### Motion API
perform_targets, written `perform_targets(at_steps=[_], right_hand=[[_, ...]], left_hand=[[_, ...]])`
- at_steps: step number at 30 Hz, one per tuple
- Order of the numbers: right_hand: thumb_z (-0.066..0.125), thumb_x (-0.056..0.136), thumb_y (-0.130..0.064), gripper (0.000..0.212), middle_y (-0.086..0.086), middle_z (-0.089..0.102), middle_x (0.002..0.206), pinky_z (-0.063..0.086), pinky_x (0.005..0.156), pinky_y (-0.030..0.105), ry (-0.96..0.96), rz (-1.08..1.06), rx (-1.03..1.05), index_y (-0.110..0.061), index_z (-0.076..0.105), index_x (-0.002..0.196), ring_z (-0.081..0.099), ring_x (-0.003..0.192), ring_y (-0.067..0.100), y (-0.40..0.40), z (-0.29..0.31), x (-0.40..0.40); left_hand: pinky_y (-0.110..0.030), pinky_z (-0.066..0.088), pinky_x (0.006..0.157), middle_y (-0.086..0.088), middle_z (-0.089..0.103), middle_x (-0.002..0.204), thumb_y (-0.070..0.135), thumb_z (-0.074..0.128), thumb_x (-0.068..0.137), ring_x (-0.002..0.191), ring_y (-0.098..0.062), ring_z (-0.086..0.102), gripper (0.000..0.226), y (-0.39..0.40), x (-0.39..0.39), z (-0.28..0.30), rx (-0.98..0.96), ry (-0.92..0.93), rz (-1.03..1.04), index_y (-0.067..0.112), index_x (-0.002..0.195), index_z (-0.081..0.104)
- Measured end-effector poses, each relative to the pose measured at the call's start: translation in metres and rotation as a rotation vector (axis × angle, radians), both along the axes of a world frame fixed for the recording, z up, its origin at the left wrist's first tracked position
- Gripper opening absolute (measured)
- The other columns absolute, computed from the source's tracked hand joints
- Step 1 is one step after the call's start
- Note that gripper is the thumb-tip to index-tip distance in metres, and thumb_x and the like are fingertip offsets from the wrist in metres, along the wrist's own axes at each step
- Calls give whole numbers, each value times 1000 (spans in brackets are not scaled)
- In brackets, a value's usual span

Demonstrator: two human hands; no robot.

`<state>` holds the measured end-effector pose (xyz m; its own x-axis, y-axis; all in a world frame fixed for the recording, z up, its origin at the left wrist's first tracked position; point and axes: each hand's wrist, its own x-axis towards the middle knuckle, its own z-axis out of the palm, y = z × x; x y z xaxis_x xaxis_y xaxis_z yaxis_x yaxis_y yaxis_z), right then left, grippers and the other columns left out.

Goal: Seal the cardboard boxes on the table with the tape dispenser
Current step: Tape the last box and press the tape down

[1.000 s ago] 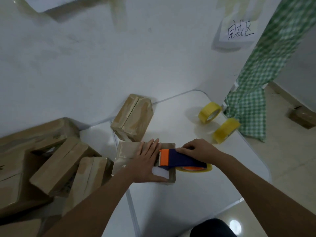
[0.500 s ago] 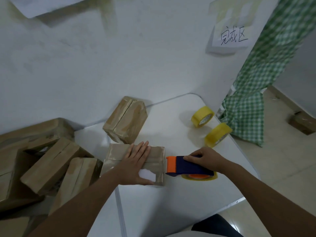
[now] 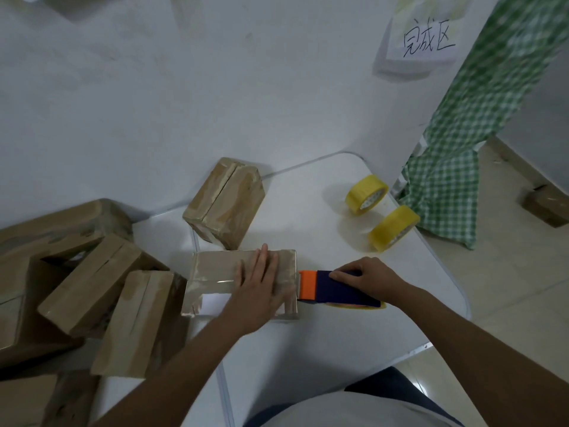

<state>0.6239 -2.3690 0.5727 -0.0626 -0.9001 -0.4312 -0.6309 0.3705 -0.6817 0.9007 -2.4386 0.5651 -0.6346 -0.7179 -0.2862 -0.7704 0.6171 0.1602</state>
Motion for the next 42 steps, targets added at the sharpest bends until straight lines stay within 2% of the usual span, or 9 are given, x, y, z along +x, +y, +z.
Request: perform_targets(at_steps=[4,10,12,14,16,18,25,30,42], right_hand=[[59,87,-59,28,-22,71,86,50,66,15,-17,-11,-1,-40,74,100,64,76,-7,3,-1,-3],[54,89,-60,31,-26,67,88,48,67,12,-38,49,-19,-41,72,107,64,78,-6,6,-8,29],[52,91,-59,30,-27,64,89,46,65,11,-36,5,-48,-43,70,108,63,80,-5,9,-11,35],[51,91,-59,31,-26,64,91,45,64,11,-28,-24,-75,-42,70,109,62,79,-6,11,-12,38],[51,92,-58,33,-24,67,95,45,66,12,-32,-47,-103,-40,71,109,61,79,-5,10,-13,43],[51,92,-57,33,-20,70,97,46,67,14,-38,-74,-120,-37,71,109,62,79,-4,8,-14,49],[53,92,-57,34,-18,70,97,51,67,16,-91,-119,-64,-35,71,111,64,80,-1,16,-17,41],[55,91,-56,33,-22,69,90,55,69,19,-114,-132,-75,-36,72,110,65,80,-1,24,-13,26],[55,90,-57,34,-16,72,99,55,72,21,-57,-119,-35,-35,72,111,65,80,-2,40,-9,1]], left_hand=[[-56,8,121,-12,-2,165,68,6,96,152,-29,2,81,2,2,-9,-145,-3,-13,15,157,2],[-48,-8,122,1,-19,164,70,10,97,150,-16,-19,76,-39,34,-4,-110,-15,-308,27,156,-13],[-49,-1,123,-4,-9,166,68,6,97,152,-21,-10,76,-29,24,0,-169,-24,-216,23,158,-1],[-51,8,123,-10,6,165,60,10,99,153,-26,5,73,-9,6,-1,-178,67,32,17,158,17],[-54,9,121,-13,4,165,53,10,100,153,-29,3,69,6,-10,-7,-131,82,254,17,159,11],[-55,7,121,-12,-1,166,52,6,100,153,-29,0,67,10,-15,-15,-161,37,331,19,159,0],[-52,1,119,-9,2,166,66,2,95,153,-27,1,77,9,-17,-21,-195,57,376,24,159,3],[-53,3,120,-7,-1,166,59,11,99,153,-25,-2,70,8,-18,-21,-195,26,382,24,158,0],[-52,-1,121,-4,-11,166,55,15,102,152,-23,-10,67,10,-21,-17,-175,4,393,26,157,-10]])
